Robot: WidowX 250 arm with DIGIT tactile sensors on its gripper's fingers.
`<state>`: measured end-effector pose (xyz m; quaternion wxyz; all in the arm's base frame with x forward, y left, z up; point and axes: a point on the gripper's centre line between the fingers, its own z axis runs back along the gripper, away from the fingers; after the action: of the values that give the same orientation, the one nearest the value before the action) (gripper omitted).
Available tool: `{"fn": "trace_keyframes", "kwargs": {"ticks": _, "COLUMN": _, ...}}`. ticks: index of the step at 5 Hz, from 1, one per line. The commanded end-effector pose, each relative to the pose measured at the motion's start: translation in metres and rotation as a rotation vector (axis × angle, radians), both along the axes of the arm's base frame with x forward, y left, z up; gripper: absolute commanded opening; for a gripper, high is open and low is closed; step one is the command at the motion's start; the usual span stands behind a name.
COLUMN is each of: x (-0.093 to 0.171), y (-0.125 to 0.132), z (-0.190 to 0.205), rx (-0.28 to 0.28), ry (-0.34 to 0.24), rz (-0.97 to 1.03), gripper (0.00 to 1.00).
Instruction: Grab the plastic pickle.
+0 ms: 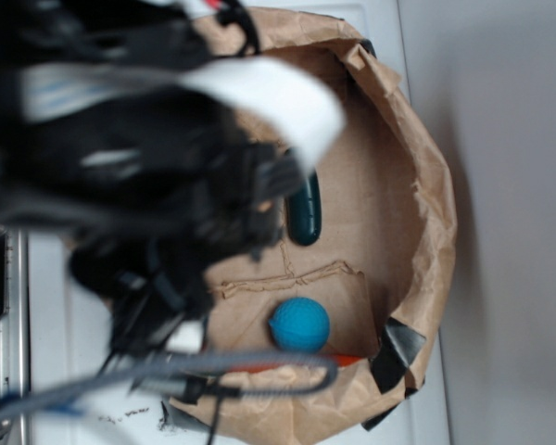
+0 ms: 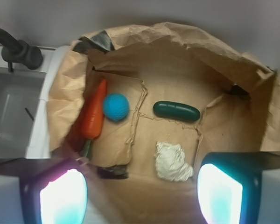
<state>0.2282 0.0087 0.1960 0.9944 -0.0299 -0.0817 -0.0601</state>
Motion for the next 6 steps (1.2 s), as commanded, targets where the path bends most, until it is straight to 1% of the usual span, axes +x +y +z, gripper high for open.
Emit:
{"fn": "trace_keyframes", "kwargs": {"ticks": 1, "x": 0.003, "y": 0.003, "z": 0.008, "rx": 0.003, "ry": -0.037, "rz": 0.000, "gripper": 1.00}}
{"fn": "trace_keyframes", "kwargs": {"ticks": 2, "x": 0.003, "y": 0.003, "z": 0.008, "rx": 0.003, "ry": -0.037, "rz": 0.000, "gripper": 1.00}}
{"fn": "trace_keyframes", "kwargs": {"ticks": 3, "x": 0.021, "y": 0.020, "z": -0.009, "rx": 0.022, "ry": -0.038, "rz": -0.135, "gripper": 1.00}}
{"fn": "trace_keyframes", "kwargs": {"ticks": 4, "x": 0.027, "y": 0.030, "z": -0.023, "rx": 0.022, "ry": -0.024, "rz": -0.246, "gripper": 1.00}}
{"fn": "trace_keyframes", "kwargs": {"ticks": 5, "x": 0.029, "y": 0.034, "z": -0.035, "rx": 0.030, "ry": -0.003, "rz": -0.363, "gripper": 1.00}}
{"fn": "trace_keyframes", "kwargs": {"ticks": 6, "x": 0.035, "y": 0.030, "z": -0.056, "rx": 0.104, "ry": -0.015, "rz": -0.471, "gripper": 1.00}}
